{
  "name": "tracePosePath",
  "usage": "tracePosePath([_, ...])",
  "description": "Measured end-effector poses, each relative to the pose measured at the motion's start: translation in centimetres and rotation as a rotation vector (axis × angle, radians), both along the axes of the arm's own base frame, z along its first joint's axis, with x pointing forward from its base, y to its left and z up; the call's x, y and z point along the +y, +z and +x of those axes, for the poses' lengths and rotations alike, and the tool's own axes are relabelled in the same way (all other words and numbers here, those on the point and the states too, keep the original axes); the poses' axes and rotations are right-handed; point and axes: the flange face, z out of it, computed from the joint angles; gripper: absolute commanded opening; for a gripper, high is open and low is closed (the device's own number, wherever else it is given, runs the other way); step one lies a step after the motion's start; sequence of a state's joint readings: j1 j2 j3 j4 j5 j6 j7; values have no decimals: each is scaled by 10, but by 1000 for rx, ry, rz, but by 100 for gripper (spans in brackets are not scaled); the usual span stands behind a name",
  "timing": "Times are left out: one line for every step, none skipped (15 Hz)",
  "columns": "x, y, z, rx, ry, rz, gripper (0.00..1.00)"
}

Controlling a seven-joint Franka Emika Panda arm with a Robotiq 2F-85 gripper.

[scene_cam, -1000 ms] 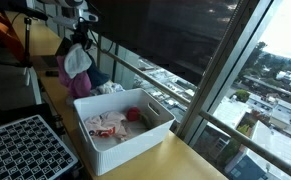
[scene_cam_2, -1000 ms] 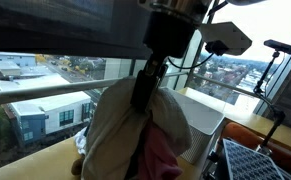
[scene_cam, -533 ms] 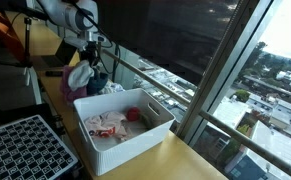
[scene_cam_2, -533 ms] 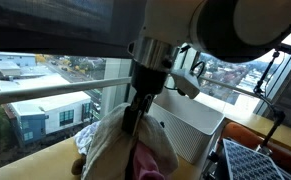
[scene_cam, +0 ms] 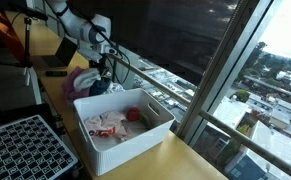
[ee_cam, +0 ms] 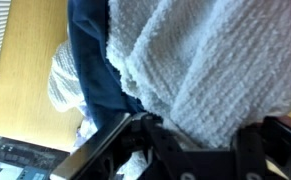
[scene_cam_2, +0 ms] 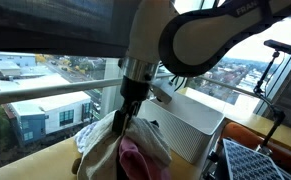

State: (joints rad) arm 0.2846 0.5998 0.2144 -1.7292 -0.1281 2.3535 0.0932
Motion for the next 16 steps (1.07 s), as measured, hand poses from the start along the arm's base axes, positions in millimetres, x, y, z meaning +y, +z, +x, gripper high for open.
tracePosePath([-3, 3, 4, -2, 7, 3, 81])
tracePosePath([-5, 9, 7, -8, 14, 6, 88])
tracePosePath([-6, 20, 9, -17, 18, 8, 96])
tracePosePath([-7, 34, 10, -29, 22, 8, 99])
tracePosePath([-8, 51, 10, -42, 24, 8, 100])
tracePosePath([-10, 71, 10, -59, 23, 8, 100])
tracePosePath([-13, 94, 10, -77, 21, 6, 100])
tracePosePath([-19, 117, 10, -97, 16, 3, 100])
tracePosePath([-28, 138, 10, -114, 8, -1, 100])
tracePosePath([-40, 157, 12, -132, -2, -5, 100])
tracePosePath([-55, 174, 14, -147, -17, -11, 100])
tracePosePath([-74, 188, 18, -161, -34, -18, 100])
tracePosePath([-95, 197, 23, -173, -53, -25, 100])
tracePosePath([-117, 203, 29, -183, -74, -32, 100])
tracePosePath([-141, 205, 36, -188, -96, -41, 100])
tracePosePath([-165, 204, 42, -186, -120, -51, 100])
